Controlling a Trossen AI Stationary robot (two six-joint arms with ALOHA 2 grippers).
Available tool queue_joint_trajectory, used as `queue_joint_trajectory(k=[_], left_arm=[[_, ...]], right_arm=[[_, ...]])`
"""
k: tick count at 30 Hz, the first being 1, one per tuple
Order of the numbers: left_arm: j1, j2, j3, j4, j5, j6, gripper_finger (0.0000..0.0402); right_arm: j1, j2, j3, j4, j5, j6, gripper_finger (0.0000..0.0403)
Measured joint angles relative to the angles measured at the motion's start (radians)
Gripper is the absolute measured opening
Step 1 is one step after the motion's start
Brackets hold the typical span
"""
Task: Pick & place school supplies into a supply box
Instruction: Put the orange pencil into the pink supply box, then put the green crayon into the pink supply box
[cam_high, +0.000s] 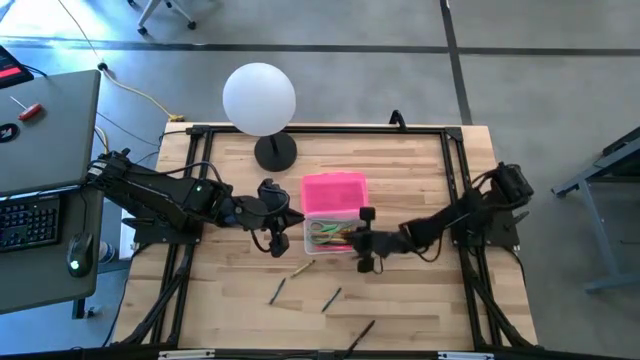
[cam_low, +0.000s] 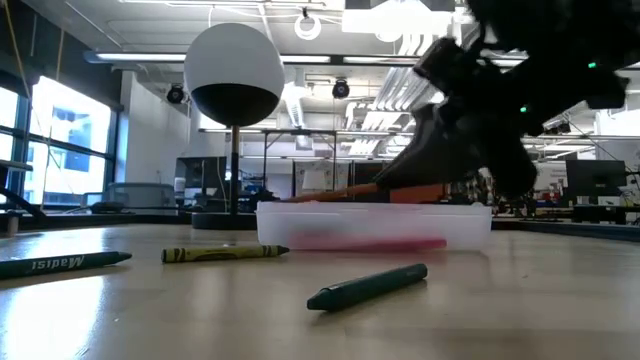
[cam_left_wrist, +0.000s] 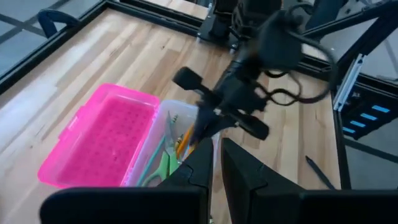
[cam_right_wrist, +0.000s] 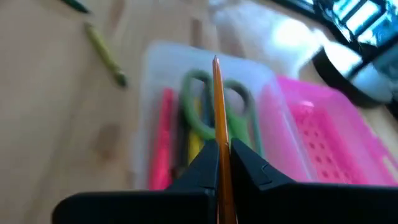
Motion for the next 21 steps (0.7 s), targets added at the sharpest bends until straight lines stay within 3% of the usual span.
queue_joint_trajectory(k=[9, 14, 17, 21], left_arm=[[0.000, 0.000, 0.000, -0.007, 0.001, -0.005, 0.0062], [0.000, 0.017, 0.000, -0.034, 0.092, -0.017, 0.0062], [-0.012, 0.045, 0.000, -0.072, 0.148, -0.112, 0.0062], [-0.099, 0.102, 0.000, -0.126, 0.101, -0.195, 0.0062]], right_arm=[[-0.091, -0.006, 0.000, -0.163, -0.186, 0.072, 0.0023], [-0.090, -0.013, 0.000, -0.128, -0.142, 0.039, 0.0055], [-0.090, -0.013, 0.001, -0.098, -0.123, 0.027, 0.0076], [-0.090, -0.014, 0.001, -0.073, -0.120, 0.033, 0.0100]])
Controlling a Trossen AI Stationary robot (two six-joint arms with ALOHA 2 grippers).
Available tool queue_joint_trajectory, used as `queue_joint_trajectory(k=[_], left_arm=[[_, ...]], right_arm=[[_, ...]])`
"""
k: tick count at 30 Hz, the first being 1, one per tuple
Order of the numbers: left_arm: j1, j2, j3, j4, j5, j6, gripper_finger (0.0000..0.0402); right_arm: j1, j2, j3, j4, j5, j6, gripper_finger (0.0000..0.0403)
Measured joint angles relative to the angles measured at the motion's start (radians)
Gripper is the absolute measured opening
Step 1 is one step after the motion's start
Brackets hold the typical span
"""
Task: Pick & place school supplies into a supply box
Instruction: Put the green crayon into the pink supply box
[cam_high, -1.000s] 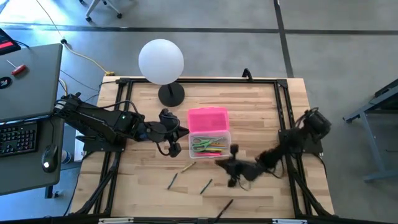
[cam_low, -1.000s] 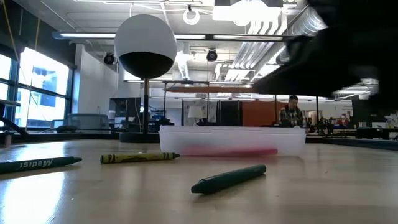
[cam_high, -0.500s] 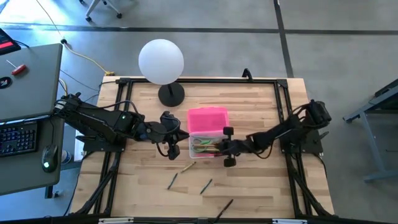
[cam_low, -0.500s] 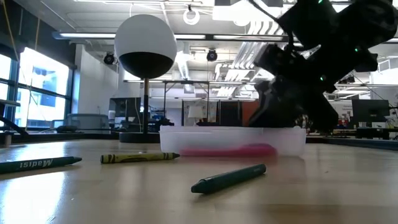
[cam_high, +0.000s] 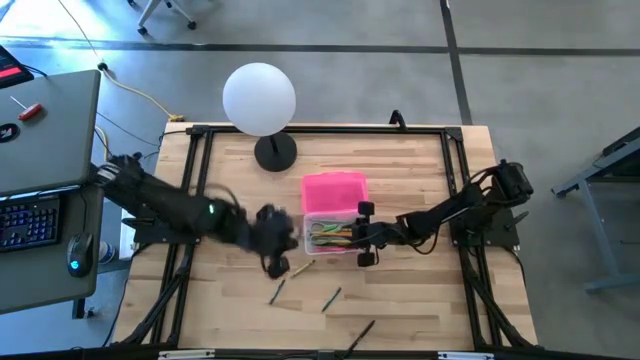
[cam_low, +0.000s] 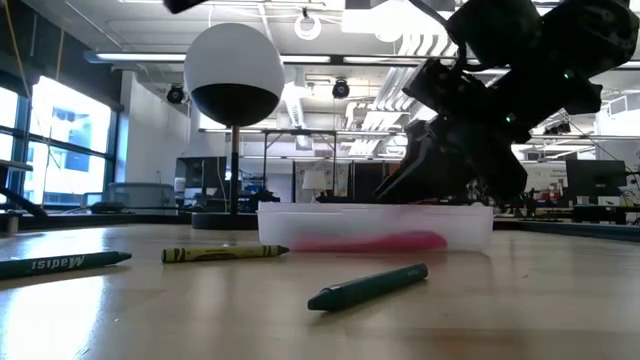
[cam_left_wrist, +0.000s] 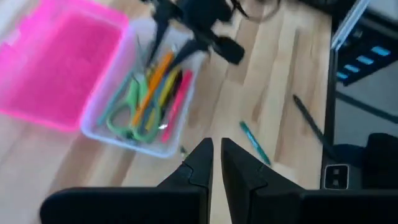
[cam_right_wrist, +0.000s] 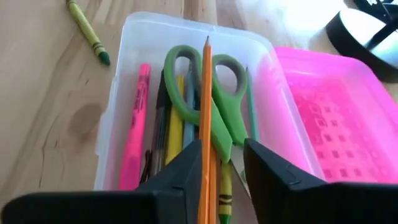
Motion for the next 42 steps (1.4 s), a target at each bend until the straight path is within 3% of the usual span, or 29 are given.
queue_joint_trajectory(k=[6, 10, 13, 17, 23, 29, 35, 42], left_arm=[[-0.229, 0.107, 0.002, -0.033, -0.323, -0.256, 0.0062], [-0.376, 0.194, 0.002, -0.170, -0.587, -0.608, 0.0062], [-0.432, 0.267, 0.000, -0.327, -0.558, -0.884, 0.0062], [-0.456, 0.367, -0.002, -0.418, -0.497, -1.054, 0.0062], [-0.432, 0.450, 0.000, -0.385, -0.528, -1.070, 0.0062], [-0.433, 0.459, 0.000, -0.249, -0.465, -1.049, 0.0062], [-0.465, 0.502, 0.003, -0.156, -0.573, -1.021, 0.0062], [-0.469, 0.627, -0.001, -0.114, -0.568, -1.076, 0.0062]], right_arm=[[0.000, 0.000, 0.000, -0.018, 0.001, 0.033, 0.0116], [0.000, 0.000, 0.000, -0.015, 0.002, 0.032, 0.0118], [0.000, 0.000, 0.001, -0.001, 0.007, 0.028, 0.0119], [0.002, 0.000, 0.002, 0.043, 0.012, 0.032, 0.0119], [0.014, 0.000, 0.002, 0.193, 0.013, 0.024, 0.0119], [0.051, 0.000, 0.002, 0.325, 0.013, 0.024, 0.0119], [0.081, 0.000, 0.002, 0.361, 0.013, 0.024, 0.0119], [0.114, 0.000, 0.002, 0.384, 0.016, 0.025, 0.0119]])
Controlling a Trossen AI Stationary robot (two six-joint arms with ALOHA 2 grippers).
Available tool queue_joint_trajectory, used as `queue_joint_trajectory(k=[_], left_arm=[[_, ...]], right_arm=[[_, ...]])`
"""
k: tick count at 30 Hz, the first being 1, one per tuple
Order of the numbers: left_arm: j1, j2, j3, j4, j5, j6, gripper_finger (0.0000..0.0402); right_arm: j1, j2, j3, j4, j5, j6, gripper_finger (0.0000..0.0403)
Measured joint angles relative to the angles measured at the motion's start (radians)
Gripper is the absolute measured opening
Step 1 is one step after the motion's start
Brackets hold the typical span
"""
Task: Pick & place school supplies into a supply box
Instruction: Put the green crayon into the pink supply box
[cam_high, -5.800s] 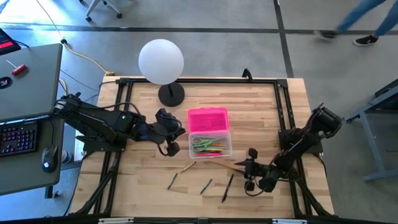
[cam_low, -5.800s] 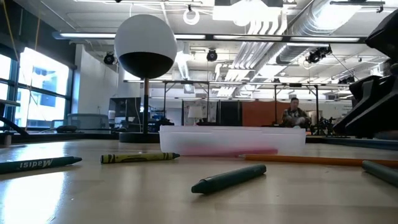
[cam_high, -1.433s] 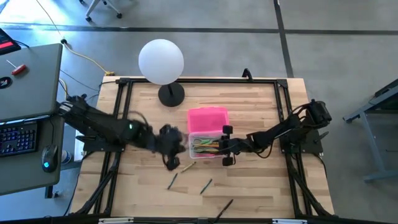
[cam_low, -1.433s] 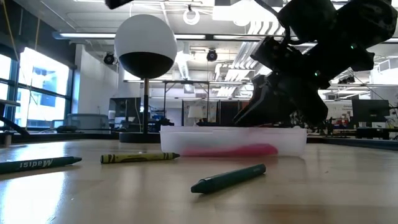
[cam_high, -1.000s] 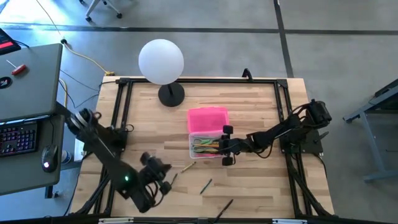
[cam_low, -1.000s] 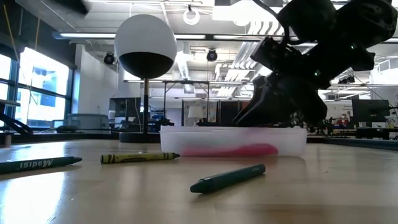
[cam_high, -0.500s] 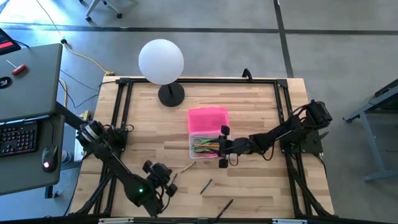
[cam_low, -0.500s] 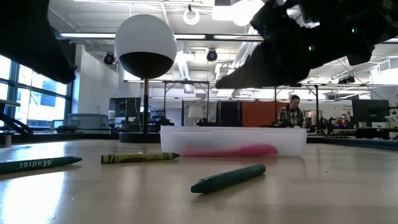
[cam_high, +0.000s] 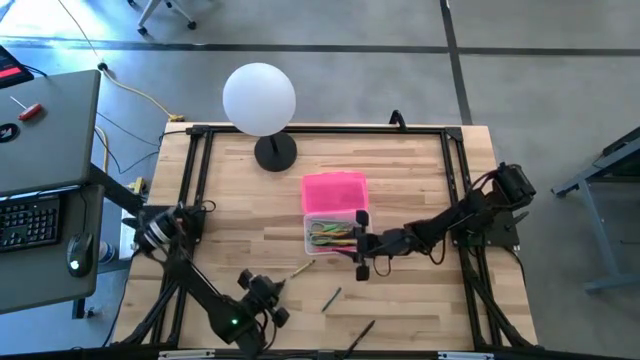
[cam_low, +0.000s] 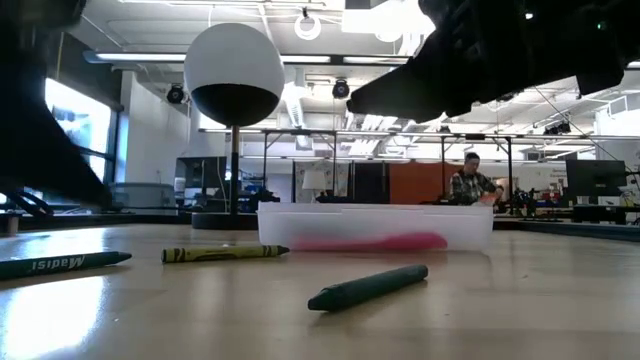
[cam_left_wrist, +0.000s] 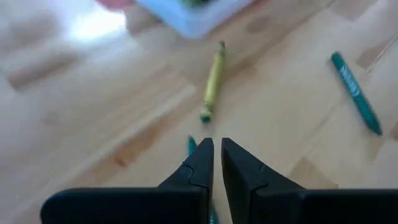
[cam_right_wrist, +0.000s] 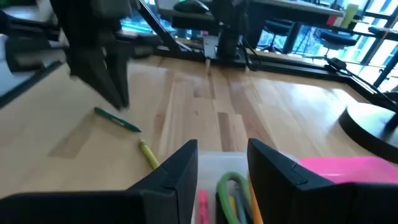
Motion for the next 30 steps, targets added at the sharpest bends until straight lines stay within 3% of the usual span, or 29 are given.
queue_joint_trajectory(k=[13, 17, 20, 26, 30], left_arm=[[-0.015, 0.096, 0.000, 0.062, 0.002, -0.096, 0.0062], [-0.030, 0.116, -0.015, 0.077, -0.038, -0.174, 0.0062], [-0.047, 0.115, -0.017, 0.057, -0.090, -0.138, 0.0062], [-0.055, -0.057, -0.018, -0.161, -0.129, -0.029, 0.0062], [-0.055, -0.214, -0.018, -0.169, -0.101, 0.226, 0.0062]], right_arm=[[0.011, 0.000, 0.000, 0.049, 0.001, 0.011, 0.0119], [0.012, 0.000, 0.000, 0.049, 0.001, 0.032, 0.0119], [0.013, 0.000, 0.000, 0.048, -0.009, 0.056, 0.0119], [0.022, 0.000, 0.000, 0.049, -0.013, 0.060, 0.0119], [0.035, 0.000, 0.000, 0.049, -0.013, 0.060, 0.0119]])
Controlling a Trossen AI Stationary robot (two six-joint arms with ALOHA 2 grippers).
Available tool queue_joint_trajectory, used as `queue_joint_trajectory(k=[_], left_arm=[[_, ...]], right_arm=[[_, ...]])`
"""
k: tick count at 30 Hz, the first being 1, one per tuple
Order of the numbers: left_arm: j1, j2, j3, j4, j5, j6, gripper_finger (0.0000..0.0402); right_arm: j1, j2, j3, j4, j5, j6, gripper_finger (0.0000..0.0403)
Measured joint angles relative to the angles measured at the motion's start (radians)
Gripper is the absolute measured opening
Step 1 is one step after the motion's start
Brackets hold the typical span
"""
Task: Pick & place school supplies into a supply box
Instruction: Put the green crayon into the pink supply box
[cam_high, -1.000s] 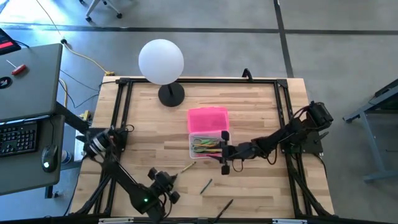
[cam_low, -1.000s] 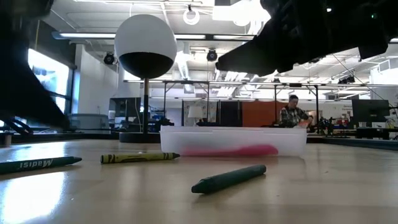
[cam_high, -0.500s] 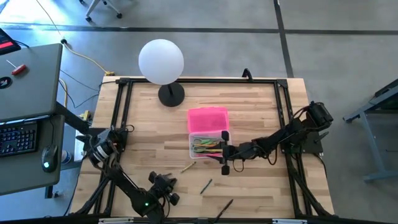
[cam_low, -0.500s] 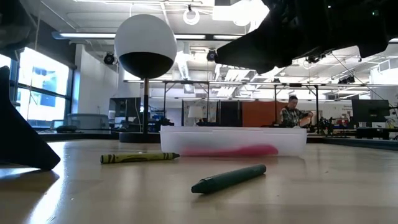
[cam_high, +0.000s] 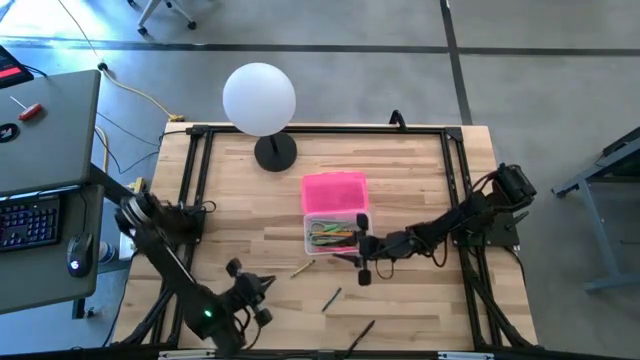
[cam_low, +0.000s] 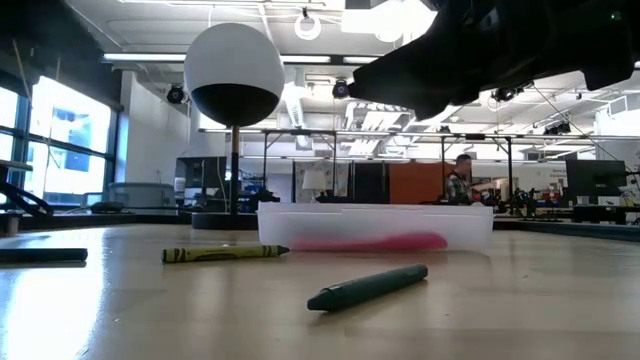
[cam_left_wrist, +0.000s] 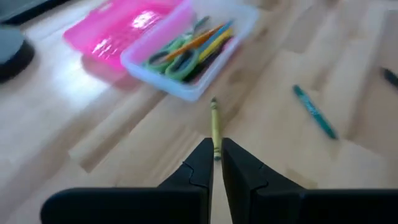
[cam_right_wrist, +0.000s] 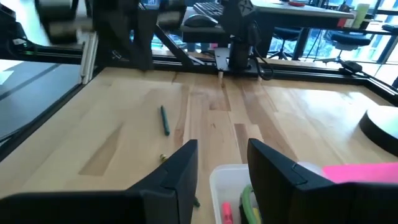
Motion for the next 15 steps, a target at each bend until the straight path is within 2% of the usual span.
queue_joint_trajectory(k=[4, 7, 12, 15], left_arm=[[-0.007, -0.096, 0.000, 0.005, 0.091, 0.193, 0.0062], [-0.036, -0.115, -0.001, 0.002, 0.103, 0.267, 0.0062], [-0.120, -0.151, -0.067, -0.015, 0.094, 0.242, 0.0062], [-0.175, -0.216, -0.135, -0.070, -0.002, 0.155, 0.0062]], right_arm=[[0.013, 0.000, 0.000, 0.000, 0.001, 0.000, 0.0119], [0.024, 0.000, 0.000, 0.000, 0.002, 0.000, 0.0119], [0.036, 0.000, 0.000, 0.000, 0.002, 0.000, 0.0119], [0.036, 0.000, 0.000, 0.000, 0.002, 0.000, 0.0119]])
